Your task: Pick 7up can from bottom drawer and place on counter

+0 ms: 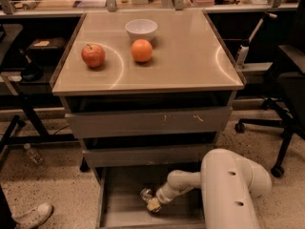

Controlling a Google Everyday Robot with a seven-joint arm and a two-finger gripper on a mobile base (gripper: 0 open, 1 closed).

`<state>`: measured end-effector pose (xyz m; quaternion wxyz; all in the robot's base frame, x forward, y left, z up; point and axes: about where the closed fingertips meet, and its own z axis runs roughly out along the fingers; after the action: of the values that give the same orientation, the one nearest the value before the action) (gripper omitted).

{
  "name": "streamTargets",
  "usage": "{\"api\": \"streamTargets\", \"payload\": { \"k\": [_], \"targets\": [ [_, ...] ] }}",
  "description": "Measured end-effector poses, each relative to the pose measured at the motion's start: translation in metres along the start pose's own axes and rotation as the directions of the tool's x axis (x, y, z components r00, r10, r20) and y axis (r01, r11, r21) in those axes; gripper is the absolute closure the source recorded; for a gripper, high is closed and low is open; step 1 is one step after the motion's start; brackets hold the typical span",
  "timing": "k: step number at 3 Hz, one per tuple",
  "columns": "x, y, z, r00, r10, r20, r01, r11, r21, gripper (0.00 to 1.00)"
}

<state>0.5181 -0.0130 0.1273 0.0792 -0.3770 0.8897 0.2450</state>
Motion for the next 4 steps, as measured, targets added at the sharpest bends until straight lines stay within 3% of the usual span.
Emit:
{"api": "streamTargets", "payload": {
  "k": [1,2,3,4],
  "targets": [
    [0.000,0.000,0.000,1.000,0.000,0.000,0.000,1.0000,0.000,1.00],
    [-0.006,0.022,-0.028,0.999,0.014,0.037,-0.013,0.9993,-0.035,1.00],
    [-0.009,0.048,-0.066,0.997,0.040,0.069,-0.036,0.9972,-0.066,1.00],
    [-0.008,0.062,-0.118,0.992,0.070,0.104,-0.064,0.9961,-0.061,1.00]
  ]
}}
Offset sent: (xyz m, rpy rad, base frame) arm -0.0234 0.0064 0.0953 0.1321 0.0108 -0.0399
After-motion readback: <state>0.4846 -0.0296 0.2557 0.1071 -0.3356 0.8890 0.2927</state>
